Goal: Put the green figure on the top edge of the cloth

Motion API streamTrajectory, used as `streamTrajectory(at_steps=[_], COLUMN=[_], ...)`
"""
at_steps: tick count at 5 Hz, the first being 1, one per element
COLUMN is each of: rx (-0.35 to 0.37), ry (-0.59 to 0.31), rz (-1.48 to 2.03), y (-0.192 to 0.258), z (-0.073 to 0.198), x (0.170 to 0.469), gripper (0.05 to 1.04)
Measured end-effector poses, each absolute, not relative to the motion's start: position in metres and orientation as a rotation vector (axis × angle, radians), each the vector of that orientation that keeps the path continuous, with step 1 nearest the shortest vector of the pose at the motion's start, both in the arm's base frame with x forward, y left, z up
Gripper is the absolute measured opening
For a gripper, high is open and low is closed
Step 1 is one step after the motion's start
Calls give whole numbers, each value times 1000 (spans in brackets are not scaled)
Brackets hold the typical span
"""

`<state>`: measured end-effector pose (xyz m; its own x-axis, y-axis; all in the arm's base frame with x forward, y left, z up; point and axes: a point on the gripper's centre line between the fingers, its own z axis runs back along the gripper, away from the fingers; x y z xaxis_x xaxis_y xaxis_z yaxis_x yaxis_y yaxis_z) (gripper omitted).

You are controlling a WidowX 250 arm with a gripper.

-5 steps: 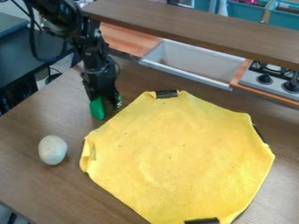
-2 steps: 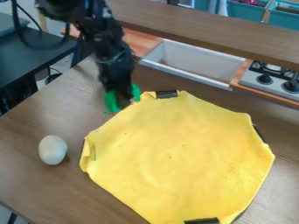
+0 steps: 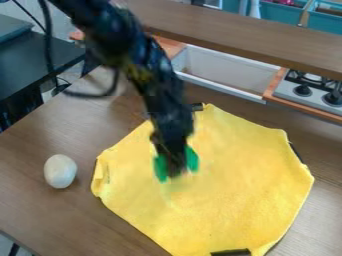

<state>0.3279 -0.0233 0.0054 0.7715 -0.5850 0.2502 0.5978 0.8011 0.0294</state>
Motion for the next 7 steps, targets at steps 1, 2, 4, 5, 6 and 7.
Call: streamTrajectory(at_steps=[1,2,4,5,6,7], rx=[-47,-52,-42,-32,-31,-71], ry=[-293,-279,-280,-292,-295,-235], rz=[-685,-723,-772,-797,-807,-811], y=[-51,-71,-95,-99,-98,-84], z=[9,1,-4,-10,-13,-13], x=[315,296,284,282,281,276], gripper=[580,580,649,938,1004,999])
